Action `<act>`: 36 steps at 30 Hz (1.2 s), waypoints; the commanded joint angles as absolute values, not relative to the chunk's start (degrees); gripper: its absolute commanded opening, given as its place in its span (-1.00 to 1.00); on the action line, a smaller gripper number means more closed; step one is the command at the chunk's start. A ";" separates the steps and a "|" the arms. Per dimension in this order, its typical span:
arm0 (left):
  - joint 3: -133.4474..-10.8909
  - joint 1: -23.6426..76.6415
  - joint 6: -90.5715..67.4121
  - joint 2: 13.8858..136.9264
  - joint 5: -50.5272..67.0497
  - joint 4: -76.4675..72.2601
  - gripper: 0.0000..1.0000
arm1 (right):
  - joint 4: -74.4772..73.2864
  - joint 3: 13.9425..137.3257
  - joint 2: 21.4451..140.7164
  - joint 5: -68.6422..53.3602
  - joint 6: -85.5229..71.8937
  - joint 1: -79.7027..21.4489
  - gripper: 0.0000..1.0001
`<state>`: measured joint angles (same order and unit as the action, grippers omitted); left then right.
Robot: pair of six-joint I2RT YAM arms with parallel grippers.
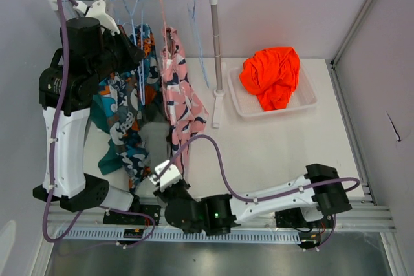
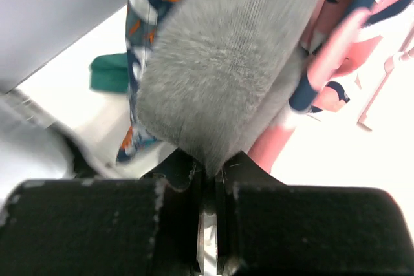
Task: Remove the shorts from the hanger
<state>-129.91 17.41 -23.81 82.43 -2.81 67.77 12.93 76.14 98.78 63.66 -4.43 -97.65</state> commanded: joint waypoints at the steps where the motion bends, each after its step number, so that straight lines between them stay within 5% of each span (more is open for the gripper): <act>1: -132.36 17.75 -22.15 83.05 -3.25 62.58 -1.00 | 12.58 76.29 92.64 71.80 -5.62 -102.21 -1.00; 10: -130.69 17.75 -23.12 81.83 -0.44 61.61 -1.00 | 18.08 76.64 88.34 75.23 0.33 -105.47 -1.00; 20: -132.19 17.75 -20.57 79.81 -3.16 62.84 -1.00 | 40.06 81.03 74.81 80.77 37.32 -107.40 -1.00; 22: -131.58 17.75 -20.65 79.02 -3.08 62.49 -1.00 | 45.34 80.42 69.54 80.95 44.81 -104.17 -1.00; 28: -126.21 17.75 -21.27 75.59 -2.11 59.15 -1.00 | 12.93 94.54 59.69 69.55 26.73 -84.44 -1.00; 36: -124.11 17.75 -20.30 74.10 -2.11 58.80 -1.00 | -1.72 117.36 70.64 46.87 21.82 -55.67 -1.00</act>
<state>-124.95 17.41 -21.91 75.61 -2.72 63.35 9.30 110.41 62.70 60.84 26.89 -62.96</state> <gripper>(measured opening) 0.026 0.044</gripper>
